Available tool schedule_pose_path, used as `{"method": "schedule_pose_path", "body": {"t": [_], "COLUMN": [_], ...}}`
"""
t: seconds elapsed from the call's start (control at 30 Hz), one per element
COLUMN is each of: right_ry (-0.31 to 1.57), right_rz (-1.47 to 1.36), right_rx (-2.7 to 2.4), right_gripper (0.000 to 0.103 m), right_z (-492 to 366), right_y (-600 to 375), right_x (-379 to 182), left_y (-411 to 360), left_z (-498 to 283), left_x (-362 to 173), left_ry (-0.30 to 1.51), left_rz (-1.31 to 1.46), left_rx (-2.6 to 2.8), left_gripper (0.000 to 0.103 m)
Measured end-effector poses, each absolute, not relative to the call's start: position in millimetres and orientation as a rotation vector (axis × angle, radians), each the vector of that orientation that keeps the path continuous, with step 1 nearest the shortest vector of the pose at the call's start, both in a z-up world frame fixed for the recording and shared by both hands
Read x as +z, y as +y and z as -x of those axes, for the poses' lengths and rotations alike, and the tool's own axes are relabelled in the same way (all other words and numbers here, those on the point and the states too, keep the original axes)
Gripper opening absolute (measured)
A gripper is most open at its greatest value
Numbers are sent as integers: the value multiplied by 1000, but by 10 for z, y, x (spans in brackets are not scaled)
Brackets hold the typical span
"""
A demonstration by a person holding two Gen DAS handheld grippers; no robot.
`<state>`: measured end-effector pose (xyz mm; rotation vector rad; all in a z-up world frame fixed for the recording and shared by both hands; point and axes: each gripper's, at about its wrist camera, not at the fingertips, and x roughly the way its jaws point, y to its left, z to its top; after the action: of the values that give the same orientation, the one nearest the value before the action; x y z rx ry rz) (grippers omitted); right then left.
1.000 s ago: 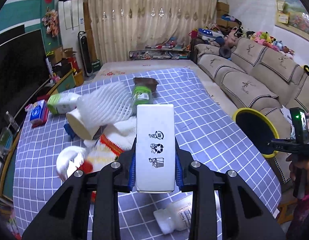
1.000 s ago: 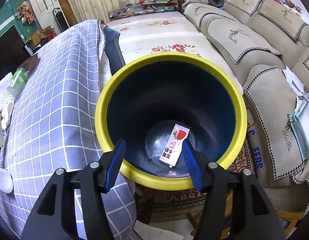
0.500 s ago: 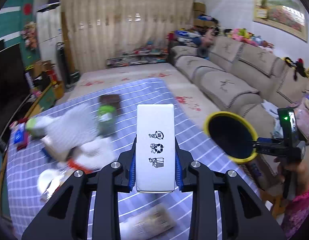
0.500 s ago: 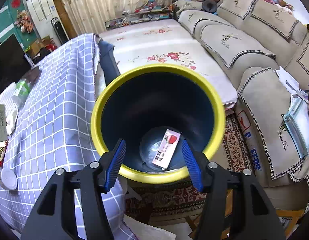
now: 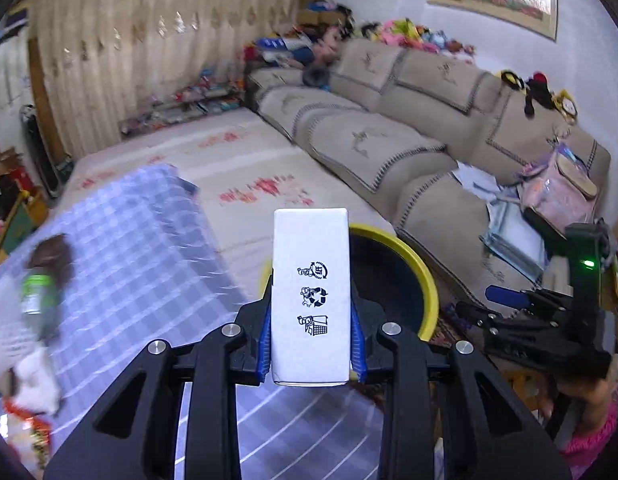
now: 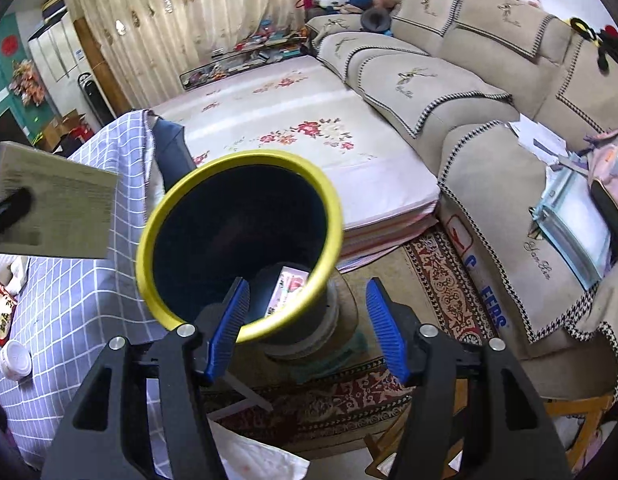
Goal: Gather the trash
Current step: 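Grasp the white tea carton with the left tool and drop it into the bin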
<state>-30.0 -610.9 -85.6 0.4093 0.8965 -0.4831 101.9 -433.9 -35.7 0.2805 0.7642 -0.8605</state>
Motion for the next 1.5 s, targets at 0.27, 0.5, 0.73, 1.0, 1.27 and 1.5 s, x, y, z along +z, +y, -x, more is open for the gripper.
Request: {"method": "schedule_pose_path", "body": {"t": [0.27, 0.5, 0.73, 1.0, 1.27, 1.5], "right_ry": [911, 924, 929, 926, 921, 917], "right_rz": [-442, -454, -454, -435, -389, -324], "right_rx": [-493, -500, -507, -486, -409, -265], "right_gripper": [58, 58, 61, 62, 62, 62], "right_z": [406, 416, 429, 364, 176, -171], "right_y": [-6299, -6379, -6378, -6253, -5907, -5267], "right_x": [-993, -1077, -1079, -1019, -918, -804], "left_y": [-5118, -5333, -5286, -4815, -3654, -2294], "left_z": [-1174, -1264, -1284, -1110, -929, -925], "left_x": [-995, -1343, -1388, -938, -411, -129], "left_ry": [873, 952, 963, 878, 788, 717], "left_rz": [-408, -462, -440, -369, -248, -127], "left_rx": [-839, -809, -787, -787, -708, -476], "left_gripper": [31, 31, 55, 68, 86, 90]}}
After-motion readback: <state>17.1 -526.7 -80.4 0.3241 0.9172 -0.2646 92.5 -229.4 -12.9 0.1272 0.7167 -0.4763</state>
